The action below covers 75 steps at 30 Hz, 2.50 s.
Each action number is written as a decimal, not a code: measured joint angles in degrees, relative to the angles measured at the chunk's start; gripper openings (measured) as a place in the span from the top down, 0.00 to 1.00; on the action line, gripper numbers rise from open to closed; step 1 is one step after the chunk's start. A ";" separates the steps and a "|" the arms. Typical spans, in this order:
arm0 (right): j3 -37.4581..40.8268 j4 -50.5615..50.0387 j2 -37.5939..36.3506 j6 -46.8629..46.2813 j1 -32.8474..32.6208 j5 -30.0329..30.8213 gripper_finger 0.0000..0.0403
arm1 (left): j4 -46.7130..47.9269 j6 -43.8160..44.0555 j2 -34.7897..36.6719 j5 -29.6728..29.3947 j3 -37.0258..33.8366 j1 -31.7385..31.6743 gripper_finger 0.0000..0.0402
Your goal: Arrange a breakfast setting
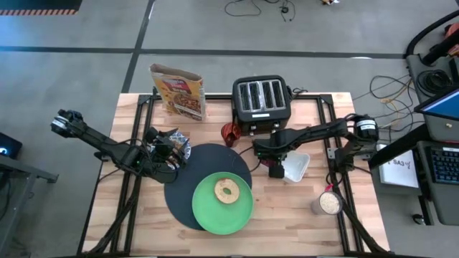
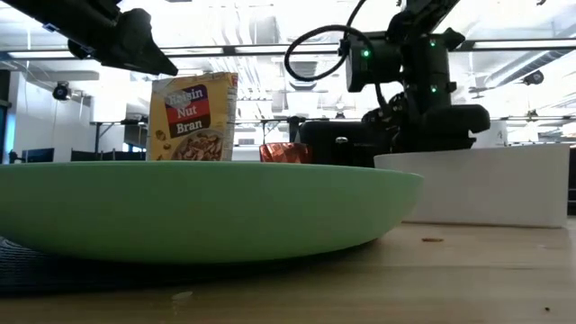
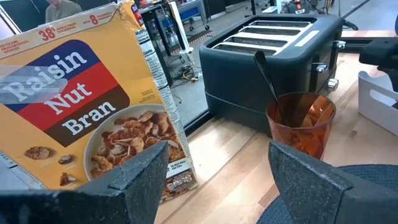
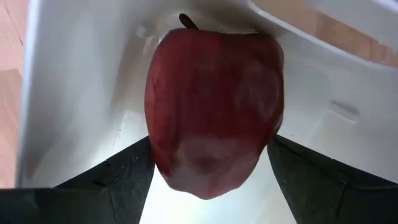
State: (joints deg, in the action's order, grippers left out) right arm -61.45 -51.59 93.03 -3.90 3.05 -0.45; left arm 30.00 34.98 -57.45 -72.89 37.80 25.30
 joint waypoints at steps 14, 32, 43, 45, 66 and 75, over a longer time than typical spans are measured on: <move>0.04 -0.20 -7.51 -0.62 0.37 0.67 0.51 | 0.02 0.00 0.00 -0.01 -0.02 0.00 0.36; 0.04 9.54 -22.11 -9.17 -2.36 3.13 0.54 | -0.46 0.02 0.00 -0.01 -0.09 0.00 0.36; -9.04 7.26 -10.78 -11.73 -6.76 -5.79 0.54 | -0.68 0.34 -0.02 -1.06 -0.11 0.00 0.36; -12.88 3.56 -7.35 -11.05 -8.05 -6.04 0.54 | -0.75 1.14 -0.02 -1.06 -0.11 0.00 0.36; -36.41 -13.53 15.74 -11.02 -19.21 -7.75 0.53 | -1.71 3.83 -0.02 1.93 -0.11 0.26 0.36; -34.40 -8.80 15.89 -10.17 -19.43 -10.84 0.52 | -2.10 4.55 -0.02 1.93 -0.11 0.26 0.36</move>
State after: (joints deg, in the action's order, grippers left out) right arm -95.85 -60.39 108.92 -14.07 -16.38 -11.29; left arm 27.90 39.53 -57.47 -70.96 37.69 25.56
